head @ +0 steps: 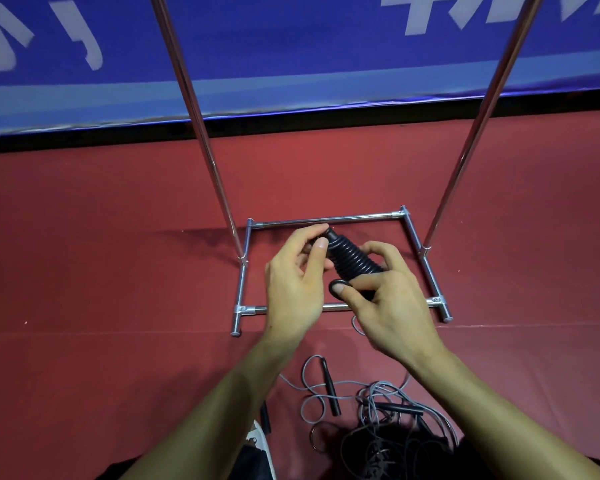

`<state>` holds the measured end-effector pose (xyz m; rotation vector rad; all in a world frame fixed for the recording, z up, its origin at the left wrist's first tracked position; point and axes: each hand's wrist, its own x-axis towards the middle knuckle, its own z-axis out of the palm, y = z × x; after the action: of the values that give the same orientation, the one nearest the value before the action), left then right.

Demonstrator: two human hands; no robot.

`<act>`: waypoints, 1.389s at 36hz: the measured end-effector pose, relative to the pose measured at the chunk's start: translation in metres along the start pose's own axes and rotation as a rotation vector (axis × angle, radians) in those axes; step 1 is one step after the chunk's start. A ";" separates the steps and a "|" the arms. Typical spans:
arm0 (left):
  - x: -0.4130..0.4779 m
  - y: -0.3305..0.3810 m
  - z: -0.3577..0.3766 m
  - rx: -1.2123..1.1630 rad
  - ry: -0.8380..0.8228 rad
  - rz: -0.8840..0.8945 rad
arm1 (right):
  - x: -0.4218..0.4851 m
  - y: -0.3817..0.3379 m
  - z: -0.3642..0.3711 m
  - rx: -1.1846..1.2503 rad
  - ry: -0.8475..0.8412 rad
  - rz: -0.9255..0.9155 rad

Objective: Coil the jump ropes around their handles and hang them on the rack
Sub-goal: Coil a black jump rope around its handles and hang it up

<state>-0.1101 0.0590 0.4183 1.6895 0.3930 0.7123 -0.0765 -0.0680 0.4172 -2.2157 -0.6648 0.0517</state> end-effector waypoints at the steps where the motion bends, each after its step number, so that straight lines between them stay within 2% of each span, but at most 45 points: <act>1: 0.001 0.000 0.000 0.022 -0.001 0.030 | 0.000 -0.001 0.000 0.014 0.001 0.015; 6: 0.007 -0.007 -0.005 0.139 -0.036 0.202 | 0.000 -0.002 -0.003 0.069 -0.003 0.049; 10: 0.011 -0.010 -0.013 0.209 -0.147 0.352 | 0.003 0.000 -0.006 0.147 0.010 0.072; 14: 0.013 -0.010 -0.018 0.272 -0.186 0.431 | 0.004 0.001 -0.006 0.203 -0.013 0.107; 17: 0.016 -0.009 -0.018 0.332 -0.214 0.373 | 0.003 0.001 -0.003 0.224 -0.025 0.129; 22: 0.017 -0.002 -0.021 0.423 -0.398 0.181 | 0.003 0.008 -0.001 0.239 -0.035 0.210; 28: 0.013 0.007 -0.024 0.292 -0.551 -0.003 | 0.002 0.015 0.001 0.245 -0.028 0.207; 38: 0.014 0.013 -0.029 0.224 -0.678 -0.045 | 0.004 0.013 -0.005 0.233 0.010 0.128; 41: 0.012 0.016 -0.030 0.208 -0.671 -0.038 | 0.004 0.011 -0.006 0.192 0.022 0.085; 46: 0.013 0.021 -0.032 0.080 -0.647 -0.154 | 0.004 0.011 -0.006 0.156 0.006 0.066; 50: 0.017 0.020 -0.034 0.087 -0.636 -0.177 | 0.004 0.011 -0.006 0.248 -0.035 0.072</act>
<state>-0.1218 0.0900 0.4454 1.8316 0.1181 0.0094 -0.0668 -0.0761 0.4143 -2.0028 -0.5652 0.1990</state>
